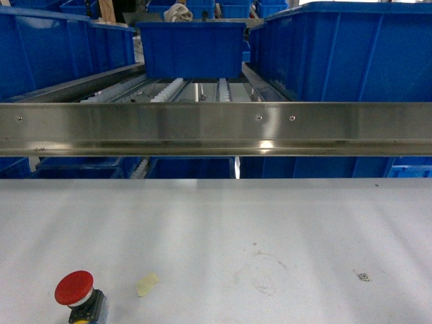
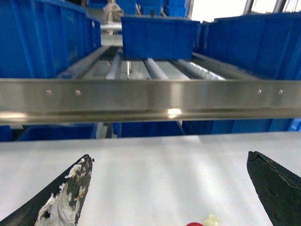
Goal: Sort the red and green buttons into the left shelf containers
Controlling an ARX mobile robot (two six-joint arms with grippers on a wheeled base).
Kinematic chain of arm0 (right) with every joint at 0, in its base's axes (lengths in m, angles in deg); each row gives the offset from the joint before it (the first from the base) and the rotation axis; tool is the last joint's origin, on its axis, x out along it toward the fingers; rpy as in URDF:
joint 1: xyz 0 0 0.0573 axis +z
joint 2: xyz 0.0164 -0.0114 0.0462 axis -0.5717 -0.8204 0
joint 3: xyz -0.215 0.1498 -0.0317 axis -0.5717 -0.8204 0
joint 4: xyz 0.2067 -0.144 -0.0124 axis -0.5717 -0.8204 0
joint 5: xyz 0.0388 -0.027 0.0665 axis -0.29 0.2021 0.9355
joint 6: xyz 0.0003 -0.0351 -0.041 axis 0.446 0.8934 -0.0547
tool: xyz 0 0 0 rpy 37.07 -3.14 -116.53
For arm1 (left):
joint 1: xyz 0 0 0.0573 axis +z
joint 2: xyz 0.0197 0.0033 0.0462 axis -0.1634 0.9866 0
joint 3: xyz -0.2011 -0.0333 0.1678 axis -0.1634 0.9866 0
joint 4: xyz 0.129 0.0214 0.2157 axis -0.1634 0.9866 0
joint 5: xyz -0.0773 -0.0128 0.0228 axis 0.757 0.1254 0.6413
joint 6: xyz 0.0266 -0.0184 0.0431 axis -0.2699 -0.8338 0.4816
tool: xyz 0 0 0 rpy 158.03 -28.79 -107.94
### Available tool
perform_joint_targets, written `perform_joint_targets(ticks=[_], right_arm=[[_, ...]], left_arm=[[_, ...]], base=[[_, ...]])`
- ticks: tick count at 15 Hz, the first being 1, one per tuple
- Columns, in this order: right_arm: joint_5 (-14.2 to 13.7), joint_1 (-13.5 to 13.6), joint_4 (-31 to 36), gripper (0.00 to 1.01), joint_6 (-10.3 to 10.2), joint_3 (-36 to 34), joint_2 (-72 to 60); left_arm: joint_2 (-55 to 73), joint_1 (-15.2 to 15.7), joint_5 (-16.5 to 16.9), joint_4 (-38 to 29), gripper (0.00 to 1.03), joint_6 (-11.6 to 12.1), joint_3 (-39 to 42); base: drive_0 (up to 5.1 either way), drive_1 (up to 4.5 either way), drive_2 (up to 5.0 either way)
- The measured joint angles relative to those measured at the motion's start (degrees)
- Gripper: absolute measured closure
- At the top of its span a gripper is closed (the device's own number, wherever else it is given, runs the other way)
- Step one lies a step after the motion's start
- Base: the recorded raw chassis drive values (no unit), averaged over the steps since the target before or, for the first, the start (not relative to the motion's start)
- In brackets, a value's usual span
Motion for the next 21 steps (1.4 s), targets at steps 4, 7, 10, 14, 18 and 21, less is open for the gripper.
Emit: perform_joint_targets(ticks=[4,7,10,14,18,21], right_arm=[[2.2,-6.8,24.3,0.03,2.4,8.0,-39.2],[2.8,-10.2,26.9,0.03,3.0,10.9,-49.7],[1.9,-10.1,25.7,0.03,3.5,11.1,-50.5],[0.8,-10.1,29.4,0.03,2.6,13.0,-57.3],[-3.2,-10.1,33.8,0.03,1.5,16.4,-70.8],[-3.4,-10.1,35.8,0.03,1.2,17.3,-75.7]], left_arm=[[39.8,-12.3,-4.6,-19.2,0.05,-3.8,-9.6],[51.5,-17.4,-7.3,-19.2,0.05,-3.7,-15.1],[51.5,-17.5,-7.9,-19.1,0.05,-3.6,-15.1],[51.5,-17.5,-7.9,-19.1,0.05,-3.6,-15.1],[51.5,-17.5,-7.9,-19.1,0.05,-3.6,-15.1],[51.5,-17.5,-7.9,-19.1,0.05,-3.6,-15.1]], base=[[0.0,0.0,0.0],[0.0,0.0,0.0],[0.0,0.0,0.0],[0.0,0.0,0.0],[0.0,0.0,0.0],[0.0,0.0,0.0]])
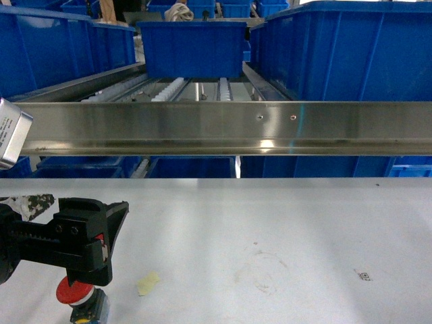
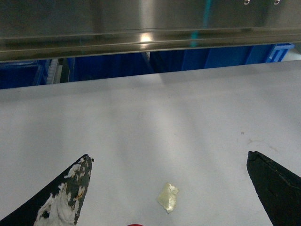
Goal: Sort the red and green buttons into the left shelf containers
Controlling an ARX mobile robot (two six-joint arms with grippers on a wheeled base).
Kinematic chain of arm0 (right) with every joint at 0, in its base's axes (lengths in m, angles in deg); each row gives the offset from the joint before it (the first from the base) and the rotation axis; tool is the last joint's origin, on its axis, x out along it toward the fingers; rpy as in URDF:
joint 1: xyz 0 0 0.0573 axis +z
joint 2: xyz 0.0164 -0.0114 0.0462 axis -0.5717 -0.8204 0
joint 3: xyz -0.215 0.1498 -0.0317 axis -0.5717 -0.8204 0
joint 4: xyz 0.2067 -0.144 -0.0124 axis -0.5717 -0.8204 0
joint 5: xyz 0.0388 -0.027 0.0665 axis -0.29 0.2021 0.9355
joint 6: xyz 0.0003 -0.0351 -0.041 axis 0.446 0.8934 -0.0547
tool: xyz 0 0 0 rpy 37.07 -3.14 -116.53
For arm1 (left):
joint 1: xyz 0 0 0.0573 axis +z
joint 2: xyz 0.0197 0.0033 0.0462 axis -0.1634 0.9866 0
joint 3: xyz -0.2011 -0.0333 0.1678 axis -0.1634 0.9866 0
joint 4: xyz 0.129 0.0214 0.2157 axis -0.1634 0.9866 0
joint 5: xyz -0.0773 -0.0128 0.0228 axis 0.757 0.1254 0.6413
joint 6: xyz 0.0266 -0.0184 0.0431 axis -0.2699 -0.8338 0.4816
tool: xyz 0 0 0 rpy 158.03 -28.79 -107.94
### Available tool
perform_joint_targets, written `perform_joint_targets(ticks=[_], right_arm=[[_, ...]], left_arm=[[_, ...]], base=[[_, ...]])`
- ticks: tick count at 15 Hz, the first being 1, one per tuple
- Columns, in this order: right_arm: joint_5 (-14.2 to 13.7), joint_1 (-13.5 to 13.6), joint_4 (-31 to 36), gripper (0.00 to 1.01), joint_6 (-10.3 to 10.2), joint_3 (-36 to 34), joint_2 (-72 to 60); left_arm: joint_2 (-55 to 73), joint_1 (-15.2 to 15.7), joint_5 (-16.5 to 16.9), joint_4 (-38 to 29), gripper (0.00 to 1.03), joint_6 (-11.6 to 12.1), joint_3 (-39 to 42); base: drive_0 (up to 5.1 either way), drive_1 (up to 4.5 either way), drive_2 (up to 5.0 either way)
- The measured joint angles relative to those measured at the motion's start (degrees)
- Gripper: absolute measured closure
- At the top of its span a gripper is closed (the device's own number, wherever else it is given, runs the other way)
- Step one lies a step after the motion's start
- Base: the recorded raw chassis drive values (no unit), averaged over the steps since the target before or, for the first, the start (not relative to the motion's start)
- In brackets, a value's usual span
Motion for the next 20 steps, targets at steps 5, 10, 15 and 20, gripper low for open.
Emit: perform_joint_targets(ticks=[5,10,15,20], right_arm=[[-0.7,0.4,0.8,0.03,-0.3,1.3,-7.0],[-0.8,-2.0,0.8,0.03,-0.2,4.6,-11.4],[0.9,-3.0,0.9,0.03,-0.3,5.6,-12.3],[1.8,-3.0,0.9,0.07,0.5,5.2,-13.0]], left_arm=[[0.0,0.0,0.0,0.0,0.05,0.0,0.0],[0.0,0.0,0.0,0.0,0.05,0.0,0.0],[0.0,0.0,0.0,0.0,0.05,0.0,0.0],[0.0,0.0,0.0,0.0,0.05,0.0,0.0]], base=[[0.0,0.0,0.0],[0.0,0.0,0.0],[0.0,0.0,0.0],[0.0,0.0,0.0]])
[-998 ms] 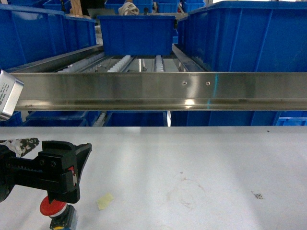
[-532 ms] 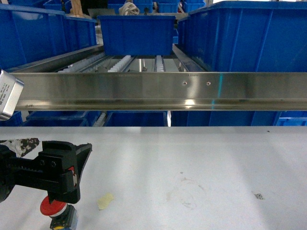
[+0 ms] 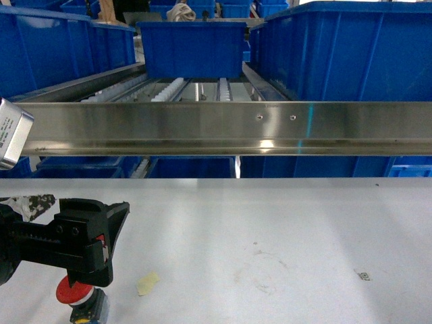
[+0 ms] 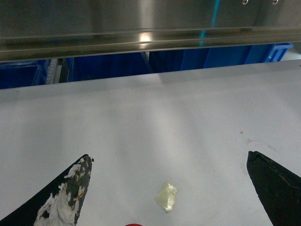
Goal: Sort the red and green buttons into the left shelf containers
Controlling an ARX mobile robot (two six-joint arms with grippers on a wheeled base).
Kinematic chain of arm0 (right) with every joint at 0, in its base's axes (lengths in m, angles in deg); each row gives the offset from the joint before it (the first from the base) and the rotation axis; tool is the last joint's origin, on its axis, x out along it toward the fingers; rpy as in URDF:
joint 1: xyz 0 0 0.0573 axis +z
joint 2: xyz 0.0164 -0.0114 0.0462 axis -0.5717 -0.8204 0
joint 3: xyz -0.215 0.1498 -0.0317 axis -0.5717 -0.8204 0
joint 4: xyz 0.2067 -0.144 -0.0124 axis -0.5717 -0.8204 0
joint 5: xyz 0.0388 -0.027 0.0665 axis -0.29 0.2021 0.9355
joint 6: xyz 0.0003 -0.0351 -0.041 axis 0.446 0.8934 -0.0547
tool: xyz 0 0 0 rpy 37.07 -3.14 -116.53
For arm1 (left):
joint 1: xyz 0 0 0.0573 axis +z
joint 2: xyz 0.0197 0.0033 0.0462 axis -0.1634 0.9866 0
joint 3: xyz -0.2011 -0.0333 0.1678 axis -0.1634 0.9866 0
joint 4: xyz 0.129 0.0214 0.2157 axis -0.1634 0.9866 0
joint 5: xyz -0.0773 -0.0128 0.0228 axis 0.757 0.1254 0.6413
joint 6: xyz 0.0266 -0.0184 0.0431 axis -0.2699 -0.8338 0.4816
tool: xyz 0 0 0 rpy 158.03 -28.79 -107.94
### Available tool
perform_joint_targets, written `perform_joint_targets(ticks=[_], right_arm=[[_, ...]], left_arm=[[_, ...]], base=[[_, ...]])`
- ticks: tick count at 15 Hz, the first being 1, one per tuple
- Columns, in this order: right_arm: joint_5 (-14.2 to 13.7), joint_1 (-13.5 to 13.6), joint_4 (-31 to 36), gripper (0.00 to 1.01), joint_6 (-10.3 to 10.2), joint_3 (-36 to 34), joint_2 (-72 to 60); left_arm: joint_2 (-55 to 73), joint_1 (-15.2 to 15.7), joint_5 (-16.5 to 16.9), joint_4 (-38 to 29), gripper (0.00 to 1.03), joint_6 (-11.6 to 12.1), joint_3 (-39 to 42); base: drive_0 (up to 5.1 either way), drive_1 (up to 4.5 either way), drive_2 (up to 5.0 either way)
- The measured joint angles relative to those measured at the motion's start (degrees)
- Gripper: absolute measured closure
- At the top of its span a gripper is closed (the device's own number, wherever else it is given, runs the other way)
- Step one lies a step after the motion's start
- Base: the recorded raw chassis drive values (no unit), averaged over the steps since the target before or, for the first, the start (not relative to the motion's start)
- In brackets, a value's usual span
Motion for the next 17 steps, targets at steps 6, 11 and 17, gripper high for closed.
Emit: perform_joint_targets(ticks=[6,11,17], right_arm=[[0.0,0.0,0.0,0.68,0.2,0.0,0.0],[0.1,0.0,0.0,0.69,0.2,0.0,0.0],[8.6,1.2,-5.2,0.69,0.3,-5.4,18.4]], left_arm=[[0.0,0.0,0.0,0.0,0.05,0.0,0.0],[0.0,0.0,0.0,0.0,0.05,0.0,0.0],[0.0,0.0,0.0,0.0,0.05,0.0,0.0]], base=[[0.0,0.0,0.0],[0.0,0.0,0.0],[0.0,0.0,0.0]])
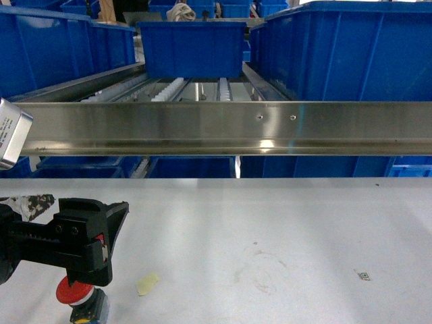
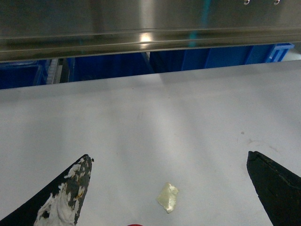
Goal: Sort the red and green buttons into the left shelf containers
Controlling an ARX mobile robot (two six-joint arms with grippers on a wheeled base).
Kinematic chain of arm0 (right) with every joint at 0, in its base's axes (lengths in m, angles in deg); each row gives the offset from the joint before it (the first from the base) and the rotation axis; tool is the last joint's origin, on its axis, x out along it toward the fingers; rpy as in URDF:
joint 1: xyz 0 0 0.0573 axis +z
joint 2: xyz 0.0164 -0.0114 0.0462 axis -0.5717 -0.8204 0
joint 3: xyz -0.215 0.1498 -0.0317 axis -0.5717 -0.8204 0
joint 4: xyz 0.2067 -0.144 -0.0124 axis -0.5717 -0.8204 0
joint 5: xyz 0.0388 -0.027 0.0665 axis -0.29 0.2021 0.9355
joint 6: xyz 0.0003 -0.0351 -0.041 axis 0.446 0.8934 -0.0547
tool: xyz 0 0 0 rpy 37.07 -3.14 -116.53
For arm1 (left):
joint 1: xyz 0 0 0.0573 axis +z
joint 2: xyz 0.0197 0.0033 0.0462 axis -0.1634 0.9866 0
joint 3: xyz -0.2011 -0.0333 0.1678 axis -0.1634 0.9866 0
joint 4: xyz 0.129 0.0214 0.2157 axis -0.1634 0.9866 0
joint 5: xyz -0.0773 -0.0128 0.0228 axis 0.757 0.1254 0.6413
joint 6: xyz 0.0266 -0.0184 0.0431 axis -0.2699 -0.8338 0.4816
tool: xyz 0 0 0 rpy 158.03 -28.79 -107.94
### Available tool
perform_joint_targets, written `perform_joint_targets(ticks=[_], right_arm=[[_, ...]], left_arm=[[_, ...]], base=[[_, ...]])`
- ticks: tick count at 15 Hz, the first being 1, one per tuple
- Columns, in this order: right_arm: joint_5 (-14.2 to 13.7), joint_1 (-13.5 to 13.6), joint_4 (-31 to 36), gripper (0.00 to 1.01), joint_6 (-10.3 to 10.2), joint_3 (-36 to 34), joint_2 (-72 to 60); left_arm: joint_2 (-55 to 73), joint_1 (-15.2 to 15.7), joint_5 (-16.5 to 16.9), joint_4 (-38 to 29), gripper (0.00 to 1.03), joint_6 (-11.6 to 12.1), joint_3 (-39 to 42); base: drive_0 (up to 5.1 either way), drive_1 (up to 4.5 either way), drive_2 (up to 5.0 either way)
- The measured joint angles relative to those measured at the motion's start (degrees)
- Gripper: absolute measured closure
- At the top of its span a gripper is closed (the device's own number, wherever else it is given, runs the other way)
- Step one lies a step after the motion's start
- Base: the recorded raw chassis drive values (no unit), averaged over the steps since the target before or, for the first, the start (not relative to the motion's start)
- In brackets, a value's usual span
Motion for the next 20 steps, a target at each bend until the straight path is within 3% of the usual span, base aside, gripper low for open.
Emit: perform_joint_targets(ticks=[2,4,12,14,20], right_arm=[[5.8,-0.1,-6.1,0.69,0.0,-1.7,8.7],[13.3,-1.4,-13.2,0.69,-0.1,-2.4,20.1],[28.7,-10.7,-34.5,0.69,-1.5,-2.3,48.3],[30.0,-10.9,-36.0,0.69,-1.4,-2.1,50.5],[29.3,-10.6,-36.5,0.69,-1.0,-2.1,49.6]], left_arm=[[0.0,0.0,0.0,0.0,0.05,0.0,0.0],[0.0,0.0,0.0,0.0,0.05,0.0,0.0],[0.0,0.0,0.0,0.0,0.05,0.0,0.0],[0.0,0.0,0.0,0.0,0.05,0.0,0.0],[3.6,0.0,-0.9,-2.4,0.05,-0.3,-0.7]], base=[[0.0,0.0,0.0],[0.0,0.0,0.0],[0.0,0.0,0.0],[0.0,0.0,0.0],[0.0,0.0,0.0]])
